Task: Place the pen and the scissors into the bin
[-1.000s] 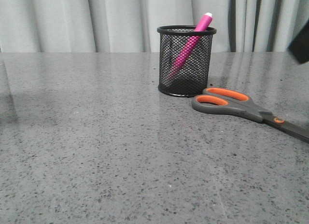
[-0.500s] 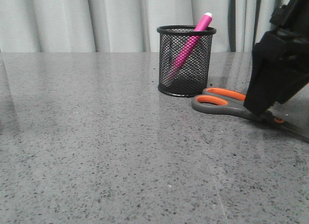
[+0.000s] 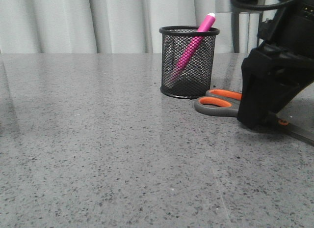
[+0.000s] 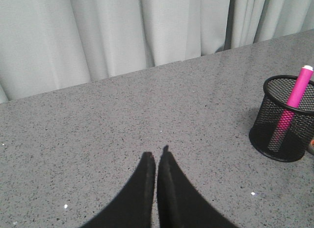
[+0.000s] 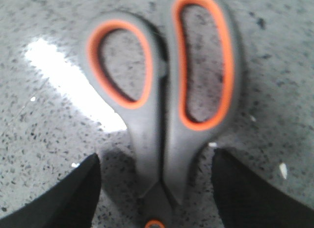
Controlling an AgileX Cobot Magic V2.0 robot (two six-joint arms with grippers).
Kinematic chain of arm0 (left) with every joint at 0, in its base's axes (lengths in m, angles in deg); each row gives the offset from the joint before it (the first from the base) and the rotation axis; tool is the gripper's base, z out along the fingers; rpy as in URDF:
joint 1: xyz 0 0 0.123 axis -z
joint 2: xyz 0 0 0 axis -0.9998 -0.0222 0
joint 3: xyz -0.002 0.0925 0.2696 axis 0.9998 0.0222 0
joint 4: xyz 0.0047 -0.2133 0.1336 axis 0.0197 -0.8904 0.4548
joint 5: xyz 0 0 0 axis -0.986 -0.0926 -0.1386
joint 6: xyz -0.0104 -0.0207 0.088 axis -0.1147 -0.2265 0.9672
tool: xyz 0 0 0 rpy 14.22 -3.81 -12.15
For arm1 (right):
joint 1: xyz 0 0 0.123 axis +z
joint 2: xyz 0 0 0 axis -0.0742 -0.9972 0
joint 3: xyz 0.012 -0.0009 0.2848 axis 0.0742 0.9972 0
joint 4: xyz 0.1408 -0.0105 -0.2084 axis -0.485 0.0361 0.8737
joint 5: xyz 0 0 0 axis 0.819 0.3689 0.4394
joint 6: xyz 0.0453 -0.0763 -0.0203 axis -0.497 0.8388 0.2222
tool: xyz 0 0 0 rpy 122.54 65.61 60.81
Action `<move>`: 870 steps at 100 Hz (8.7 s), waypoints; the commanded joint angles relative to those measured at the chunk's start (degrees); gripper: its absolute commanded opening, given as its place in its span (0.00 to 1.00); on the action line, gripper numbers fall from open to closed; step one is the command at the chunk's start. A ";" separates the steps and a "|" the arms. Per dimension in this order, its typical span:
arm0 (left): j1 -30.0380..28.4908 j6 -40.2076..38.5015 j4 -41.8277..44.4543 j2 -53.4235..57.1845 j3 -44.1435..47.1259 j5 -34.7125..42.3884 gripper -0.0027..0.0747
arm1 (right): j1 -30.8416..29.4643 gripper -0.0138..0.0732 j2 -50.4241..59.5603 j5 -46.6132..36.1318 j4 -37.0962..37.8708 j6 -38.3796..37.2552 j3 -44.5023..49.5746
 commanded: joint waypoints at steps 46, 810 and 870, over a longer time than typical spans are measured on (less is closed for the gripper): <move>-0.22 -0.26 -2.91 0.73 -1.40 0.57 0.01 | 1.30 0.08 1.47 1.60 2.89 -0.30 -1.56; 4.27 -70.60 62.87 54.55 44.54 33.17 0.01 | 5.46 0.07 72.82 -88.16 -28.65 17.97 55.93; 4.27 -70.60 62.87 54.55 44.54 33.17 0.01 | -15.43 0.07 77.51 -60.24 8.11 -11.96 57.52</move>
